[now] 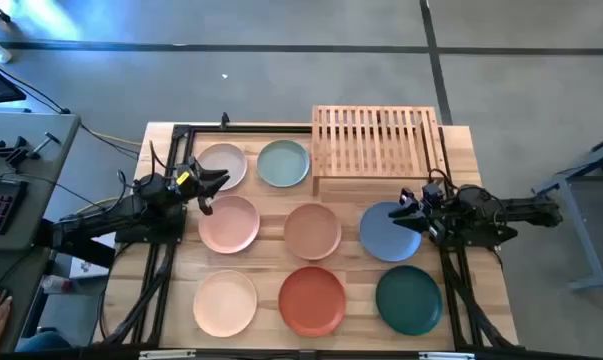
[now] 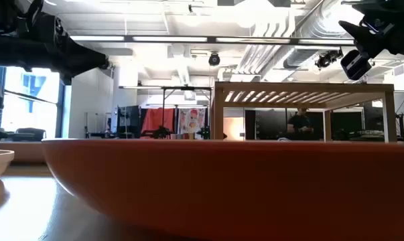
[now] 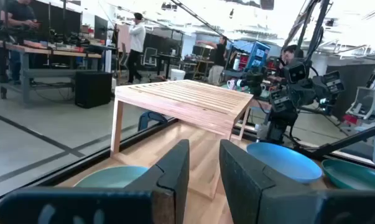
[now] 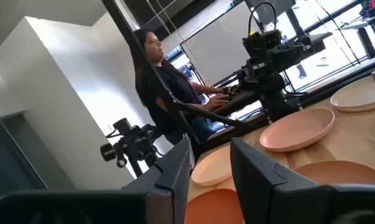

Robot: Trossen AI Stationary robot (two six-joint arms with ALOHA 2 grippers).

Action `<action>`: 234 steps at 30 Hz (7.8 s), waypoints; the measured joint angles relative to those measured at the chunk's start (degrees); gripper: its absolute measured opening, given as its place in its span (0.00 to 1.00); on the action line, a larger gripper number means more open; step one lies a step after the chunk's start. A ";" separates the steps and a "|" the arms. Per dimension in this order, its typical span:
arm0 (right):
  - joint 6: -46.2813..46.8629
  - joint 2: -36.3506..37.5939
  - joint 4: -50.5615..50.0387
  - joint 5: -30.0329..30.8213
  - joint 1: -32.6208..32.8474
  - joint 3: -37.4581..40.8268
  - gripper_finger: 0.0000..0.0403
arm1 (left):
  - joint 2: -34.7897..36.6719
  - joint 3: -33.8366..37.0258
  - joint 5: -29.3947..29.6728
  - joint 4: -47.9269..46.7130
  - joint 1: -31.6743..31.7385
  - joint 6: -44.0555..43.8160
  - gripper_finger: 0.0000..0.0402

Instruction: Place and stack plates onto a shelf

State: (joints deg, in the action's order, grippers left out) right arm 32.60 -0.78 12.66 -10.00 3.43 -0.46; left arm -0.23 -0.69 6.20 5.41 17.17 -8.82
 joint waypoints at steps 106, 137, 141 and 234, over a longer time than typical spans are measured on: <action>-0.01 -0.02 -0.01 0.00 -0.01 0.00 0.24 | -0.01 0.00 0.00 0.64 -0.02 -5.39 0.19; 3.50 -0.01 0.34 3.98 0.01 0.01 0.24 | -0.01 -0.02 0.12 8.23 0.04 -28.63 0.19; 0.75 -0.02 2.27 6.10 0.01 -0.01 0.24 | 0.00 -0.02 0.25 8.29 0.04 -29.64 0.19; 26.45 -82.57 -60.65 4.22 13.46 -53.14 0.25 | -29.14 -33.64 -1.14 -30.10 0.02 -21.48 0.19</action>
State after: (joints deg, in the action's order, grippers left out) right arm 59.05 -83.35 -48.00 -5.78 16.89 -53.60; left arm -29.36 -34.33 5.06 -24.69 17.19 -30.30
